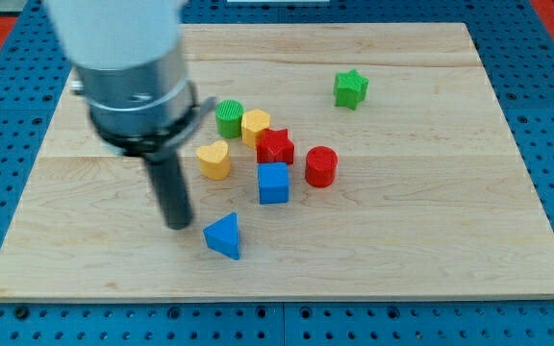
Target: Push the blue triangle right a bit
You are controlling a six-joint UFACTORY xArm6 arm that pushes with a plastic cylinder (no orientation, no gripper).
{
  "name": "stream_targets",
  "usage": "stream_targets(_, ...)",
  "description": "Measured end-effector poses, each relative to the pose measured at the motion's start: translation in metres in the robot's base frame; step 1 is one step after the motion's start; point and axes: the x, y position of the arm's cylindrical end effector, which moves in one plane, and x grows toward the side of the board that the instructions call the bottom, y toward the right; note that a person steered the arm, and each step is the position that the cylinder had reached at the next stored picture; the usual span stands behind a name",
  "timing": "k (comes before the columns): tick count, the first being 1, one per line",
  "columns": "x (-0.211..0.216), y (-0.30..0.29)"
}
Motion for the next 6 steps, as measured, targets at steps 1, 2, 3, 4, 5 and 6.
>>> stream_targets(1,0.011,-0.058)
stream_targets(2,0.069,-0.019)
stream_targets(3,0.083,0.029)
stream_targets(4,0.051,0.029)
stream_targets(5,0.028,0.039)
stream_targets(6,0.032,0.032)
